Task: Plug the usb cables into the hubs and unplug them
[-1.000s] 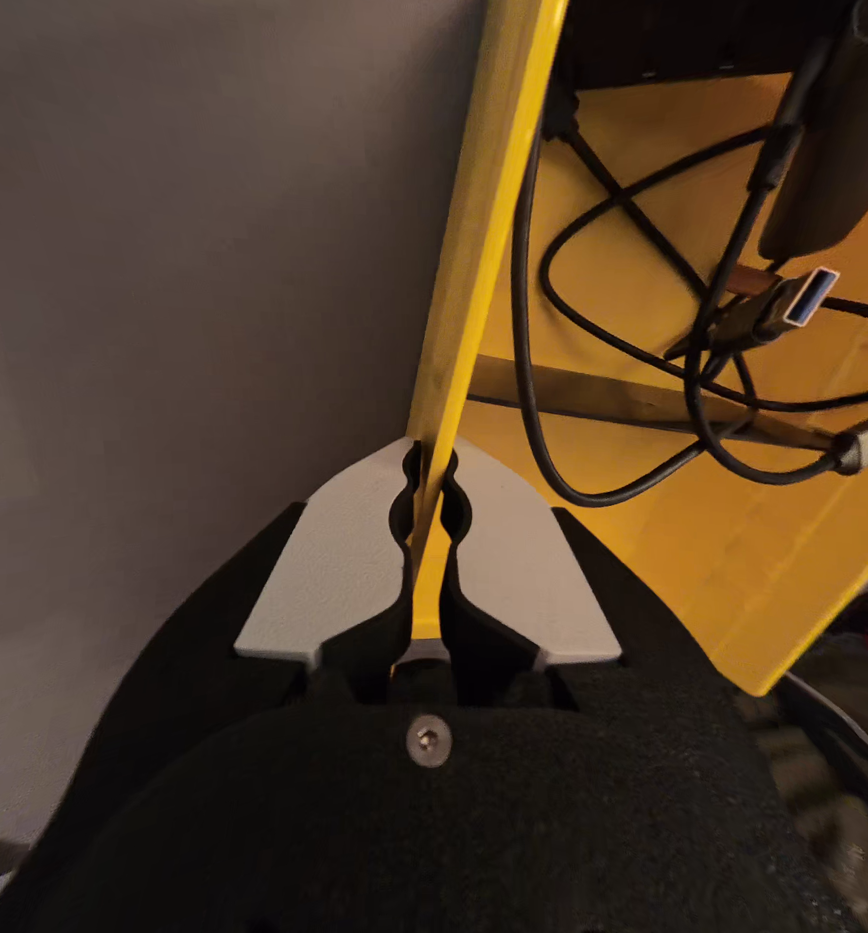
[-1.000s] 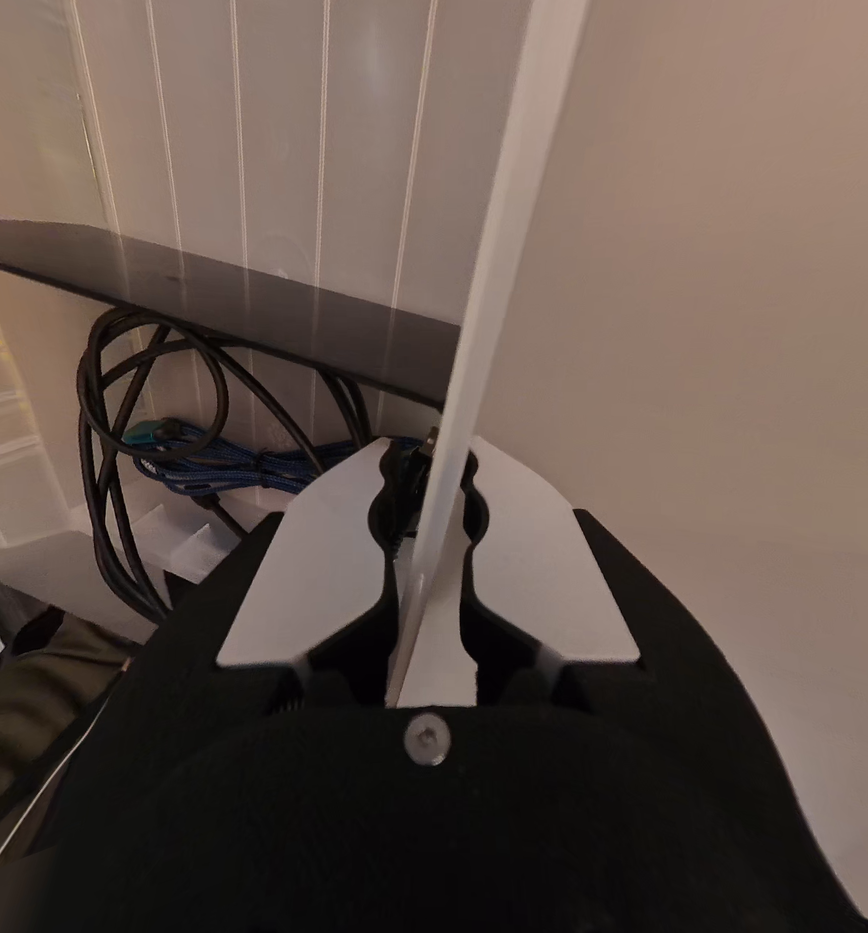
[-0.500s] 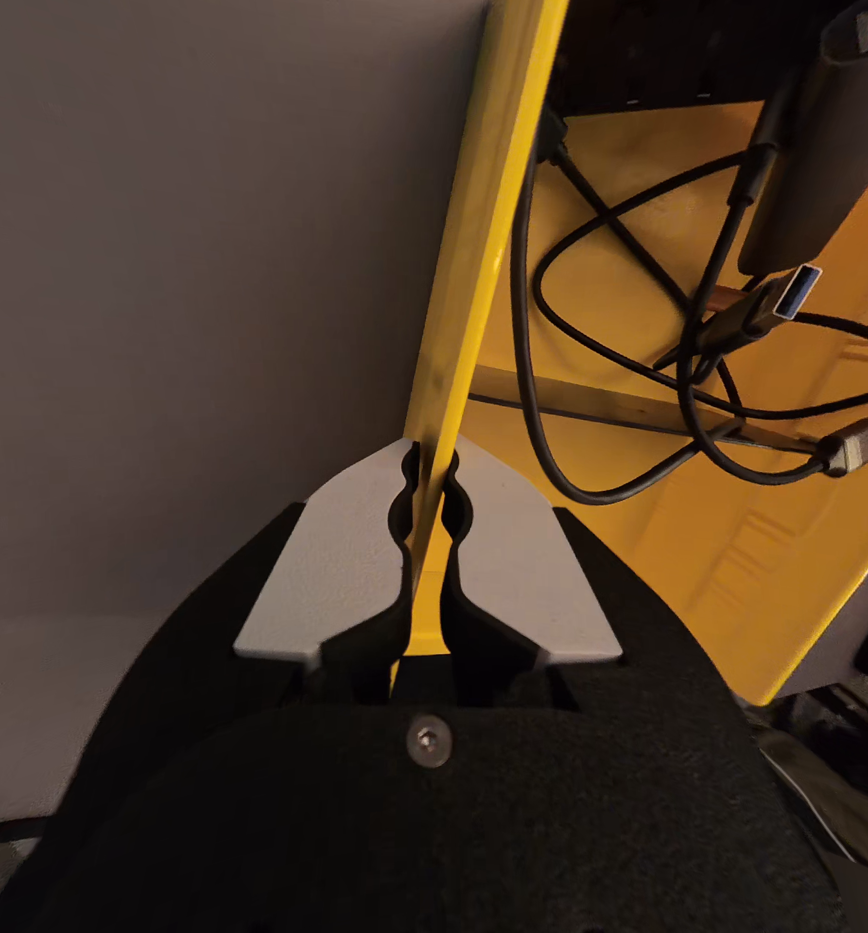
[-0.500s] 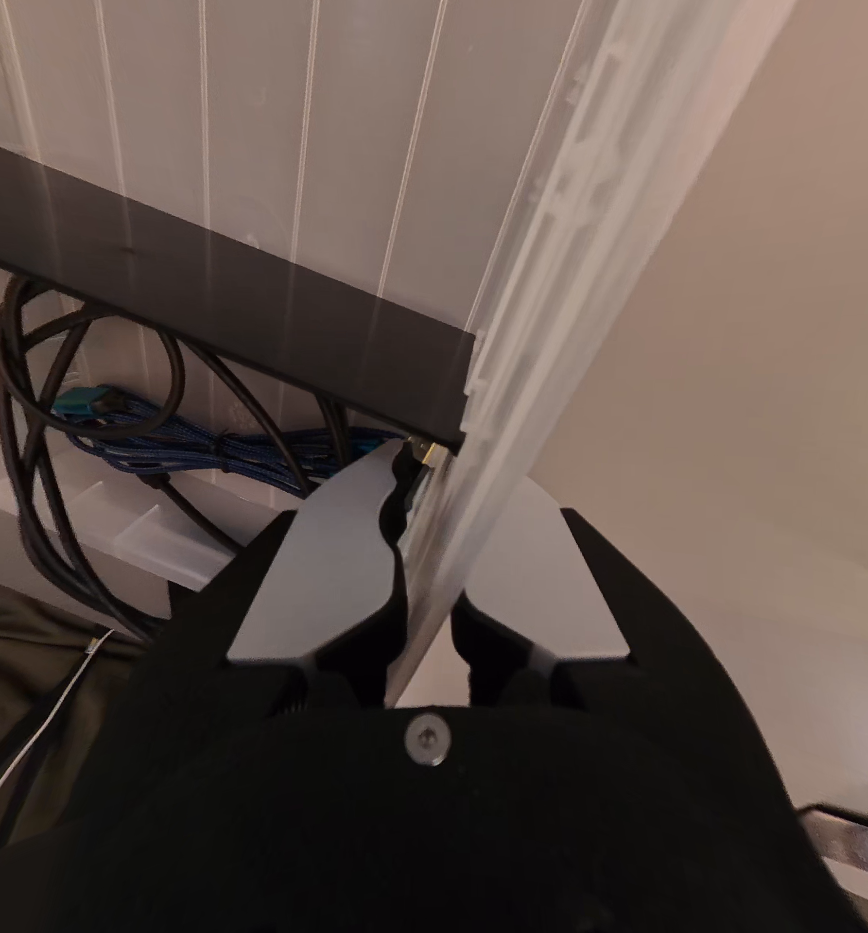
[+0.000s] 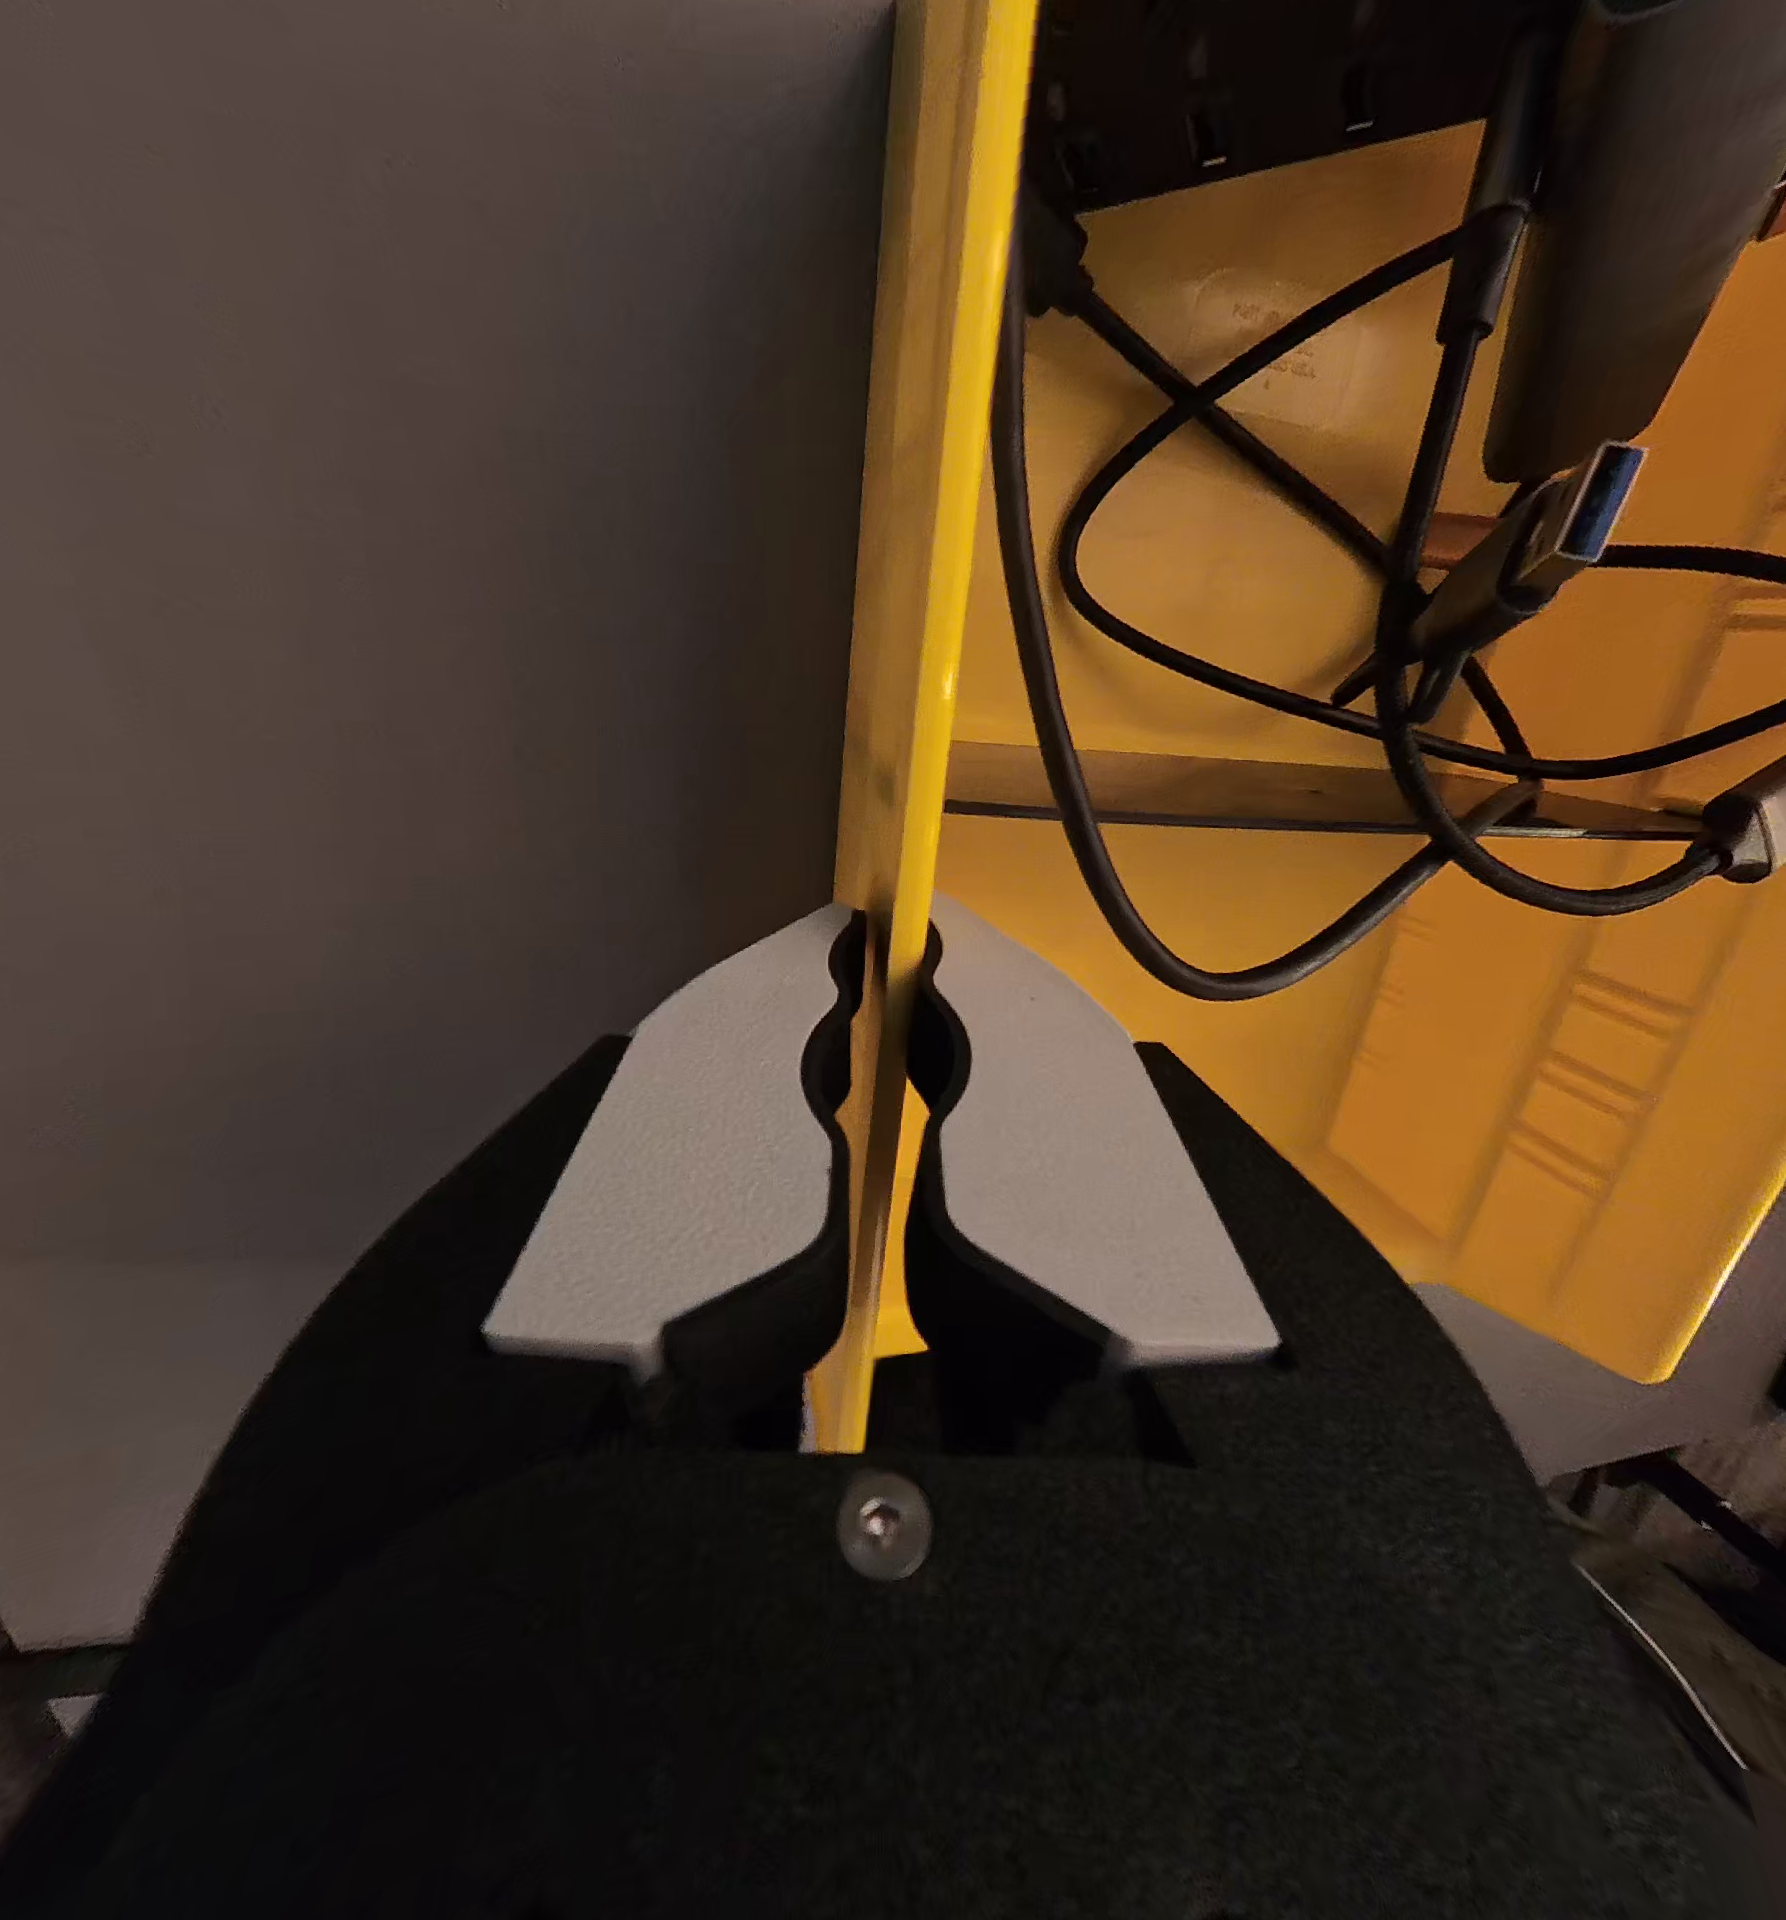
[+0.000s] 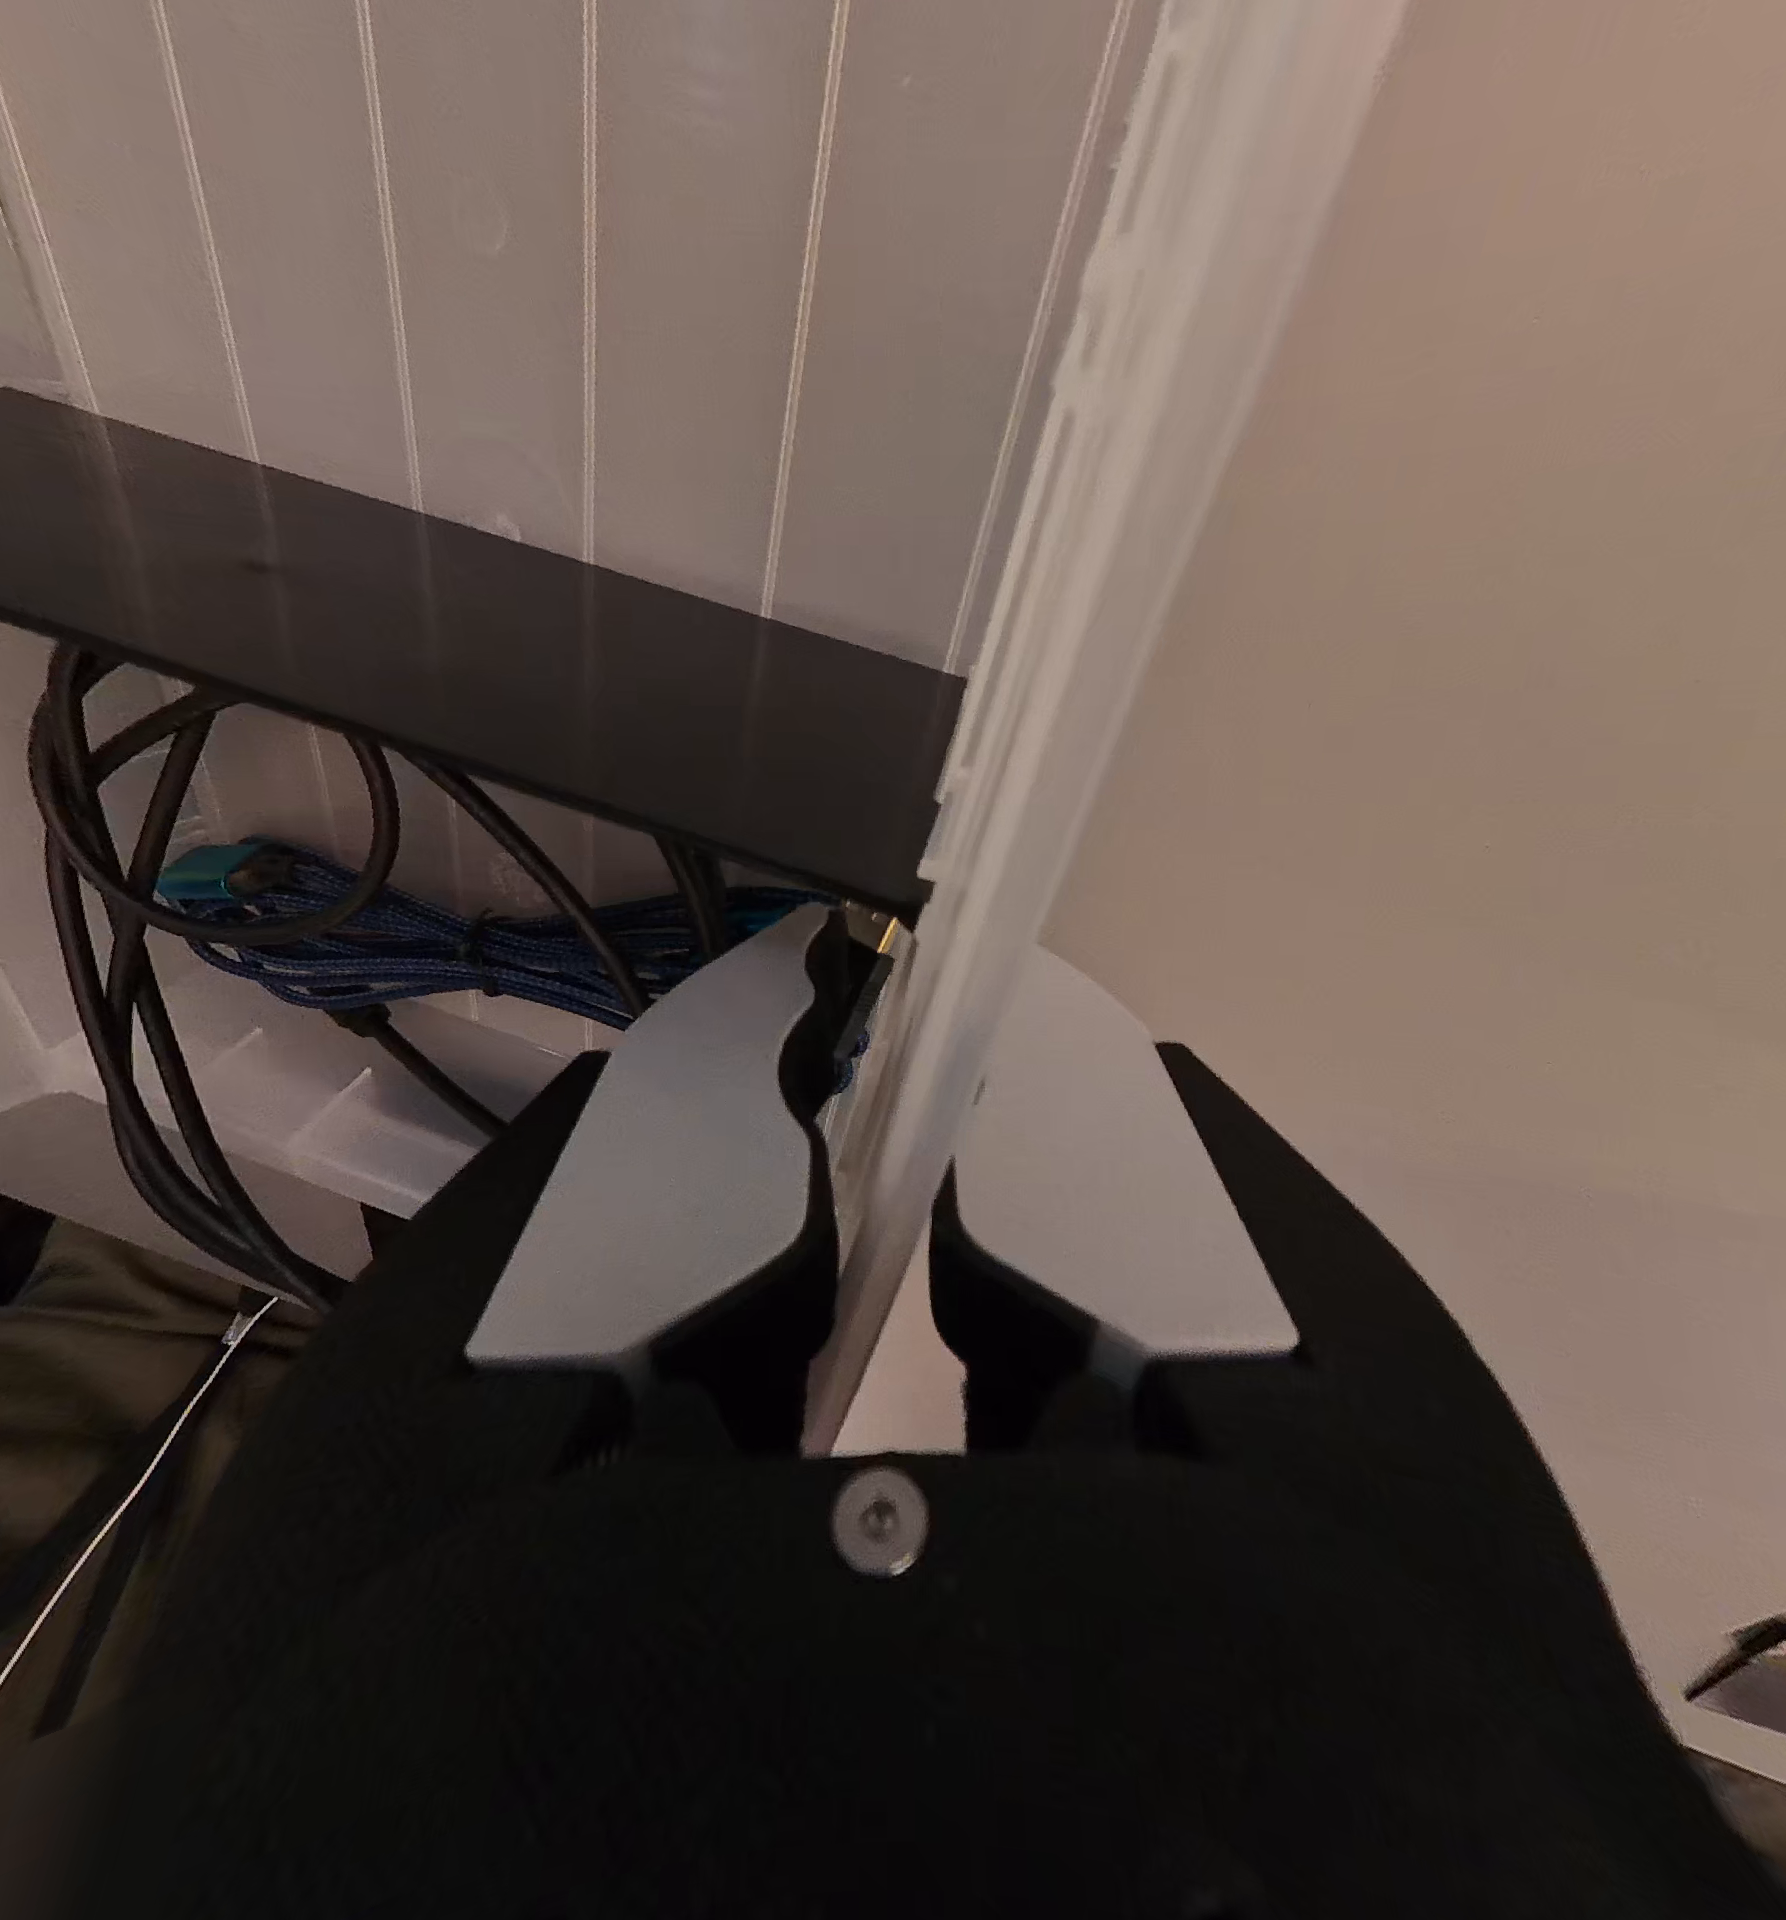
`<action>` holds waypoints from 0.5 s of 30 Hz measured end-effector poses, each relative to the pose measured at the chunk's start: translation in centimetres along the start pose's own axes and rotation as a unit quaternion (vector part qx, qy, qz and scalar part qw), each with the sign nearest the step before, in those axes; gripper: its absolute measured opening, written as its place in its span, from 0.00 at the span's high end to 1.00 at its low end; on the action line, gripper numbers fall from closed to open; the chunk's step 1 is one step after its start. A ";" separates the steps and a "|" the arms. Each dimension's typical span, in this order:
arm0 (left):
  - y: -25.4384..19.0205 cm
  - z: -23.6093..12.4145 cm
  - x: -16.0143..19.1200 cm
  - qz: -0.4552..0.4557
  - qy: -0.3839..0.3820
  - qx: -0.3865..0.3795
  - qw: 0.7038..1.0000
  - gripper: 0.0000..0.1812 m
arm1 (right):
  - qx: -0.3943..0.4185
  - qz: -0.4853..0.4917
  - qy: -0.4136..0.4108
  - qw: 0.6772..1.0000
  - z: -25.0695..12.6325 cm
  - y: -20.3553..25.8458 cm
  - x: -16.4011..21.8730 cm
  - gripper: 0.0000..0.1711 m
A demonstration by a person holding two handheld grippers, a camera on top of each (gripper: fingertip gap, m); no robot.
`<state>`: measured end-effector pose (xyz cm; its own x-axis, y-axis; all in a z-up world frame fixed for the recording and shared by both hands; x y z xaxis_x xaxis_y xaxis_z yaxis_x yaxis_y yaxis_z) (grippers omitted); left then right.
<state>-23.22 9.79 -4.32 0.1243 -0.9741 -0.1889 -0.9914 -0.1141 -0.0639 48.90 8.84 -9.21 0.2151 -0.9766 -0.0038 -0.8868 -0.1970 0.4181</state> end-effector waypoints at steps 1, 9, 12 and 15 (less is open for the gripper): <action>0.0 0.0 0.1 0.008 -0.004 -0.003 1.000 0.98 | 0.002 0.004 0.000 1.000 0.0 0.0 0.0 0.91; 0.1 -0.1 2.0 0.016 0.016 0.021 1.000 0.95 | -0.015 0.014 -0.004 1.000 0.0 0.0 0.1 0.89; 0.2 0.0 2.8 0.021 0.017 0.027 0.999 0.95 | -0.021 0.011 -0.003 1.000 0.0 0.0 0.2 0.88; 0.2 0.0 3.1 0.029 0.007 0.026 0.999 0.95 | -0.023 0.011 -0.001 1.000 -0.1 -0.1 0.5 0.88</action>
<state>-23.00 6.71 -4.92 0.0664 -0.9815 -0.1794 -0.9935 -0.0484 -0.1033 49.16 8.38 -9.21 0.1942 -0.9809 0.0040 -0.8715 -0.1707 0.4596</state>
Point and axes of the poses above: each gripper's, where its closed fingertips meet, z out along the fingers, x out of its underside, y = z × x across the jaws, the point moved 5 cm from there along -z, back along the fingers, and after that the axes turned 10 degrees about -x, right-handed, at the moved point
